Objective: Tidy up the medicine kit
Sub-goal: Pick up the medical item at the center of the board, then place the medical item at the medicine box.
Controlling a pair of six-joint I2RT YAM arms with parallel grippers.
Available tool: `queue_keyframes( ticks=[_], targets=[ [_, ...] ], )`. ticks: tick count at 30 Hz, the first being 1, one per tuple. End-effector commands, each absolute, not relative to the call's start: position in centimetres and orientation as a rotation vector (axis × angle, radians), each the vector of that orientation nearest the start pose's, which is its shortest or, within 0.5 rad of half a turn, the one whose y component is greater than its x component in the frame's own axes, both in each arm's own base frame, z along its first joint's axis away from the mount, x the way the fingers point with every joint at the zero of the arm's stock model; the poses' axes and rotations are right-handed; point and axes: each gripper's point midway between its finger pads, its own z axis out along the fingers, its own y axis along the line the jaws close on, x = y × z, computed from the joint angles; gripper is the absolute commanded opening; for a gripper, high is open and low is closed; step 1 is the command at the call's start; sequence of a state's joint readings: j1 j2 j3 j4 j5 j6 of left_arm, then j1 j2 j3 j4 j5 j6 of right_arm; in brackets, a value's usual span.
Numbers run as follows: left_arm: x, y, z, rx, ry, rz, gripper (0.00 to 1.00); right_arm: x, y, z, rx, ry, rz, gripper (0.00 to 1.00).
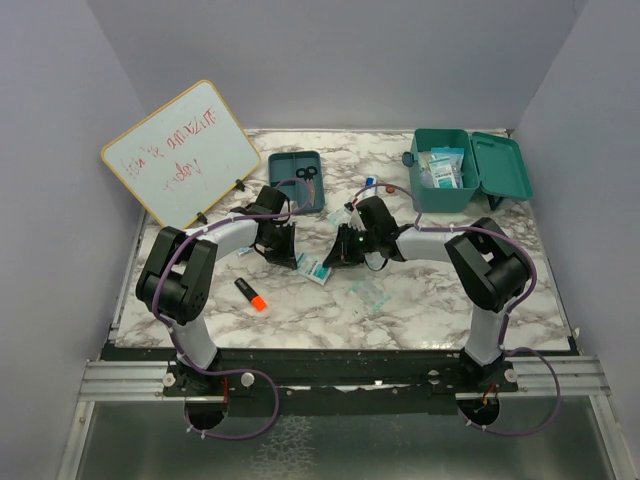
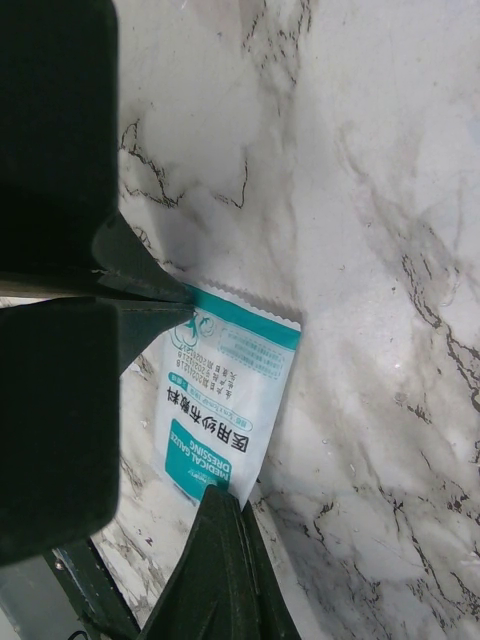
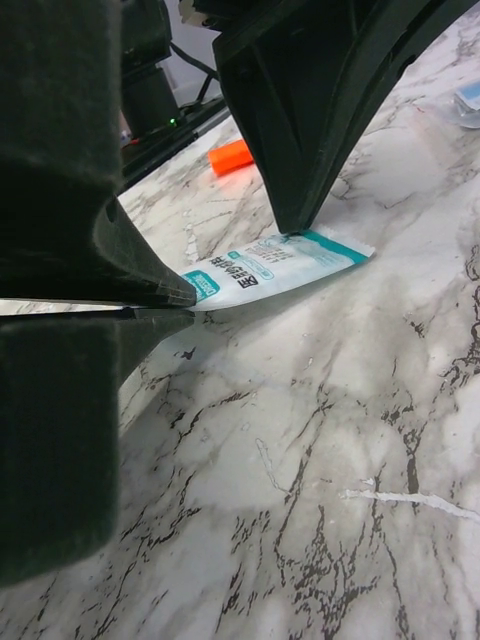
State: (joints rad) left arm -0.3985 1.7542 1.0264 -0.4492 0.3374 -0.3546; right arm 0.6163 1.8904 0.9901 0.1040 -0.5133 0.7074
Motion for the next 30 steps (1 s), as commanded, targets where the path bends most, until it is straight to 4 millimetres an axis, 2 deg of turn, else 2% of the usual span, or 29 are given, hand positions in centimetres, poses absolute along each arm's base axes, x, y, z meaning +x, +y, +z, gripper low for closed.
queue_keyframes(
  ticks=[1, 6, 8, 11, 15, 16, 18, 21, 24, 28, 30],
  targets=[
    [28.8, -19.8, 2.2, 0.159, 2.819, -0.651, 0.02, 28.2, 33.7, 3.2, -0.175, 2.593, 1.171, 0.04],
    [29.6, -20.0, 3.8, 0.160, 2.771, -0.661, 0.20, 28.4, 33.5, 3.9, -0.195, 2.573, 1.155, 0.01],
    [30.0, -20.2, 4.9, 0.159, 2.741, -0.672, 0.35, 28.5, 33.4, 4.3, -0.208, 2.562, 1.138, 0.01],
    [31.0, -20.8, 7.8, 0.169, 2.664, -0.704, 0.45, 29.2, 33.0, 5.3, -0.223, 2.534, 1.082, 0.01],
    [32.2, -21.6, 13.1, 0.177, 2.520, -0.765, 0.59, 30.9, 32.4, 7.7, -0.258, 2.449, 0.995, 0.01],
    [32.4, -21.7, 14.5, 0.178, 2.484, -0.775, 0.64, 31.0, 32.0, 8.0, -0.262, 2.445, 0.971, 0.01],
    [32.7, -21.8, 16.9, 0.183, 2.415, -0.792, 0.97, 31.7, 31.6, 9.3, -0.270, 2.408, 0.946, 0.01],
    [32.6, -21.7, 19.9, 0.190, 2.328, -0.802, 0.99, 33.1, 30.6, 12.1, -0.282, 2.334, 0.882, 0.01],
    [32.1, -21.4, 21.9, 0.192, 2.261, -0.808, 0.99, 35.0, 28.5, 15.1, -0.246, 2.270, 0.770, 0.01],
    [31.4, -20.7, 22.8, 0.202, 2.193, -0.792, 0.99, 38.0, 24.4, 19.6, -0.151, 2.167, 0.649, 0.01],
    [31.1, -20.1, 22.2, 0.210, 2.182, -0.758, 0.99, 39.5, 21.5, 21.4, -0.080, 2.121, 0.570, 0.01]
  ],
)
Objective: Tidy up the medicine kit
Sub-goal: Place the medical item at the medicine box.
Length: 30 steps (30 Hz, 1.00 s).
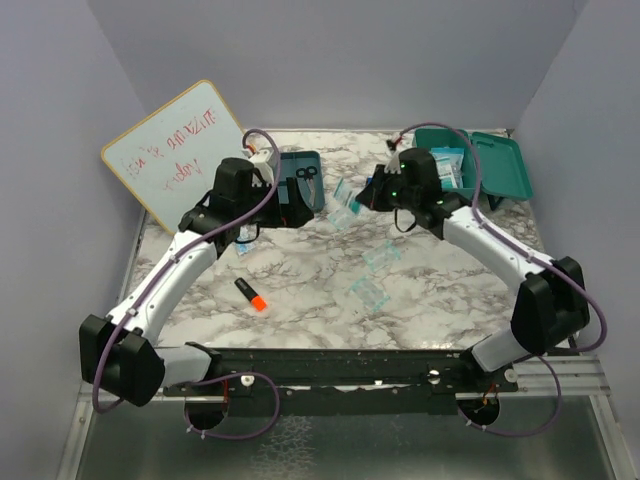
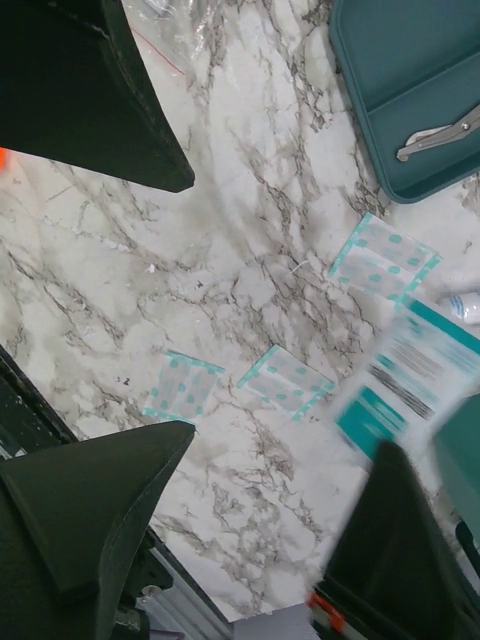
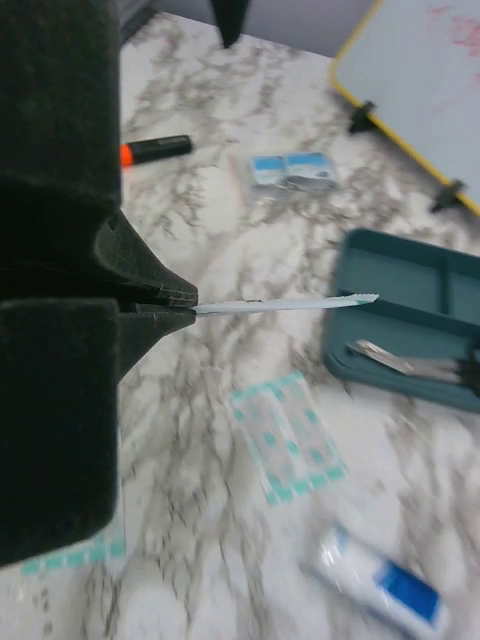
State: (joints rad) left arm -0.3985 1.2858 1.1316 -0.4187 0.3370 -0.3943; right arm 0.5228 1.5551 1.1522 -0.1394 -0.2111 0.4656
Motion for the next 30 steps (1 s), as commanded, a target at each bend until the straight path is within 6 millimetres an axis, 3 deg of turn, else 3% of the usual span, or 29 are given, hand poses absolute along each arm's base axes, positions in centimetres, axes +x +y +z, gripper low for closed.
queue_keyframes(
  ticks=[1, 7, 11, 14, 24, 30],
  targets=[
    [31.0, -19.8, 21.8, 0.217, 2.183, -0.739, 0.99, 40.2, 20.0, 22.1, -0.043, 2.103, 0.532, 0.00],
    [29.9, -18.4, 18.5, 0.264, 2.232, -0.652, 0.99, 43.9, 11.3, 25.4, 0.135, 2.001, 0.297, 0.00],
    [29.3, -17.5, 16.9, 0.267, 2.258, -0.599, 0.99, 45.9, 7.2, 25.3, 0.219, 1.982, 0.164, 0.00],
    [29.1, -17.3, 17.1, 0.291, 2.250, -0.588, 0.99, 47.2, 4.8, 24.6, 0.280, 1.988, 0.104, 0.01],
    [28.8, -17.1, 18.0, 0.294, 2.217, -0.582, 0.99, 50.8, 1.5, 20.7, 0.369, 2.040, 0.132, 0.01],
    [28.8, -17.1, 17.8, 0.300, 2.226, -0.586, 0.99, 52.0, 2.4, 19.7, 0.354, 2.043, 0.268, 0.01]
  ],
)
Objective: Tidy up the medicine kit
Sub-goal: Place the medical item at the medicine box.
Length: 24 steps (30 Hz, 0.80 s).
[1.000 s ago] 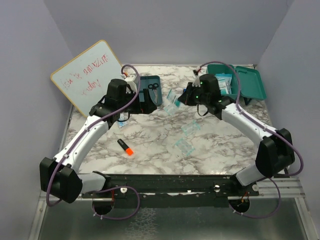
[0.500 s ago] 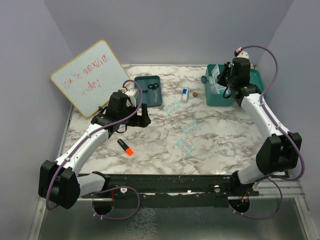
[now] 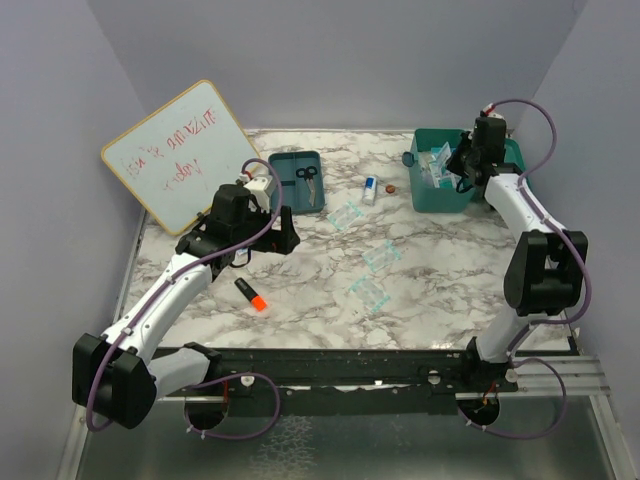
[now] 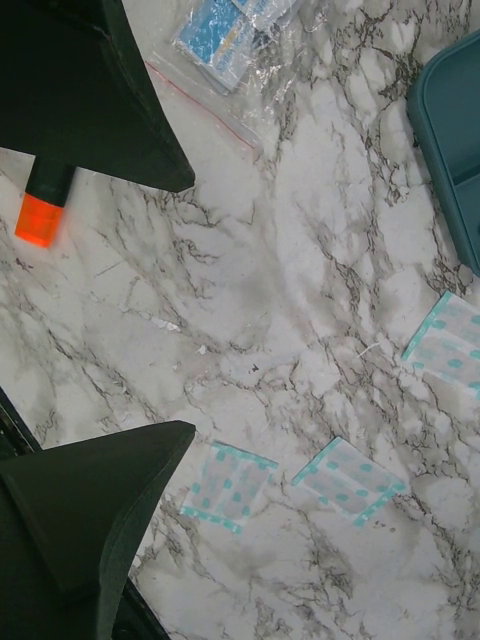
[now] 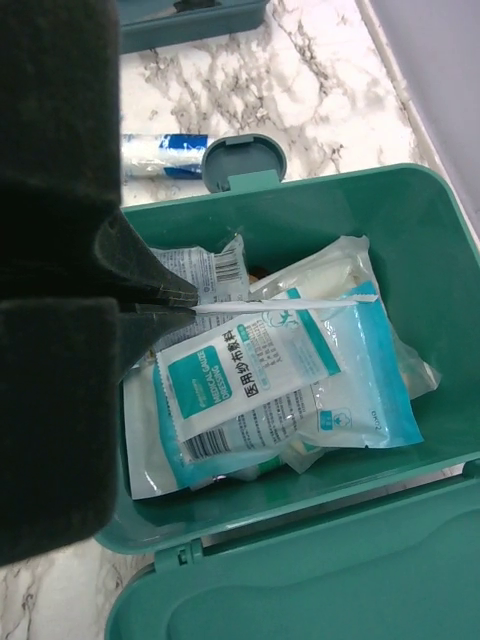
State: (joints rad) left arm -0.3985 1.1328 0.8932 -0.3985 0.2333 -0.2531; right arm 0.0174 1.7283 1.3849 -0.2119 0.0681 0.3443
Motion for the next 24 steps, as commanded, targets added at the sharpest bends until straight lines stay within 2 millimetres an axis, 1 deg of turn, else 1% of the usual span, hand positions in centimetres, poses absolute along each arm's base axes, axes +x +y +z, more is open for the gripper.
queue_keyframes(
  ticks=[1, 4, 6, 10, 14, 16, 18, 20, 24],
  targets=[
    [28.9, -17.1, 17.8, 0.300, 2.226, -0.583, 0.99, 52.1, 2.6, 19.5, 0.353, 2.045, 0.280, 0.01],
    [28.9, -17.0, 17.8, 0.297, 2.225, -0.576, 0.99, 52.2, 2.8, 18.5, 0.359, 2.048, 0.297, 0.02],
    [28.9, -17.0, 17.8, 0.297, 2.223, -0.573, 0.99, 52.4, 1.5, 17.7, 0.399, 2.049, 0.289, 0.03],
    [28.9, -16.9, 17.7, 0.295, 2.229, -0.570, 0.99, 52.8, 1.0, 16.1, 0.434, 2.069, 0.308, 0.06],
    [29.0, -16.9, 17.5, 0.296, 2.232, -0.565, 0.99, 52.8, 0.3, 15.2, 0.451, 2.091, 0.268, 0.14],
    [29.0, -16.9, 17.5, 0.294, 2.232, -0.562, 0.99, 52.7, -0.1, 15.0, 0.460, 2.103, 0.246, 0.21],
    [29.0, -16.9, 17.5, 0.294, 2.232, -0.563, 0.99, 52.3, -0.5, 15.3, 0.470, 2.114, 0.221, 0.31],
    [29.0, -16.8, 17.5, 0.291, 2.234, -0.556, 0.99, 51.9, -0.7, 16.0, 0.466, 2.114, 0.203, 0.39],
    [29.2, -16.4, 17.3, 0.280, 2.240, -0.529, 0.99, 50.6, -0.7, 17.7, 0.460, 2.127, 0.196, 0.45]
  ],
)
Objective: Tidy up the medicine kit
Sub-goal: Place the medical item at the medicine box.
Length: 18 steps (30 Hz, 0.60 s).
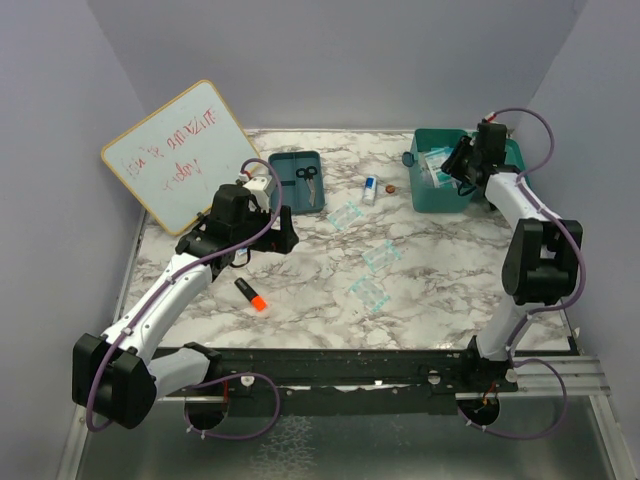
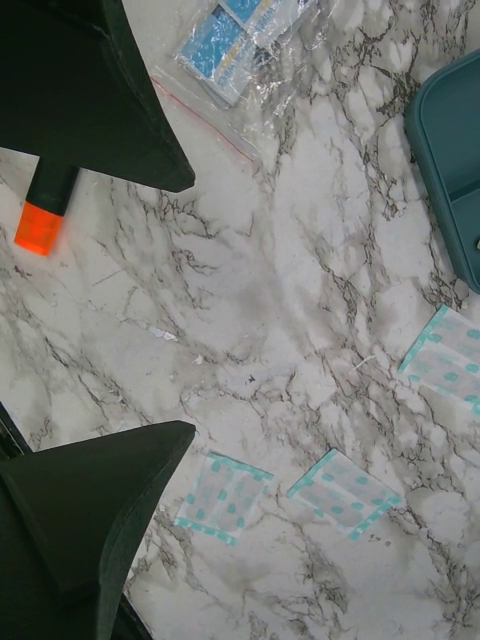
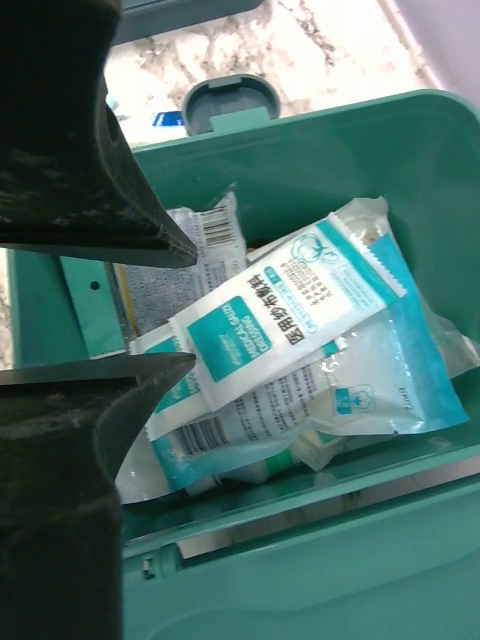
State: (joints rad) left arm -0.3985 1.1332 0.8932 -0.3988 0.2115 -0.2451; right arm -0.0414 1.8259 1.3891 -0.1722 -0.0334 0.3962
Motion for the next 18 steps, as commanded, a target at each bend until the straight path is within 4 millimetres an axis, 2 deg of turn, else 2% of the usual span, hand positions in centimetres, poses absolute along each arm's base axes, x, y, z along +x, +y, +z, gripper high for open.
queue_keyframes(
  ticks=[1, 7, 11, 15, 18],
  targets=[
    [29.2, -16.3, 17.2, 0.275, 2.246, -0.519, 0.99, 50.2, -0.6, 18.0, 0.460, 2.134, 0.197, 0.46],
    [29.7, -15.0, 16.2, 0.224, 2.284, -0.428, 0.99, 47.1, 1.2, 19.3, 0.419, 2.191, 0.292, 0.48],
    [30.5, -13.3, 15.2, 0.127, 2.312, -0.299, 0.99, 44.6, 2.8, 20.0, 0.397, 2.205, 0.375, 0.48],
    [31.1, -11.5, 13.5, -0.037, 2.341, -0.184, 0.99, 41.7, 5.1, 20.0, 0.346, 2.226, 0.444, 0.48],
    [31.7, -10.2, 12.3, -0.128, 2.372, -0.130, 0.99, 39.5, 8.4, 19.5, 0.254, 2.244, 0.516, 0.48]
  ],
)
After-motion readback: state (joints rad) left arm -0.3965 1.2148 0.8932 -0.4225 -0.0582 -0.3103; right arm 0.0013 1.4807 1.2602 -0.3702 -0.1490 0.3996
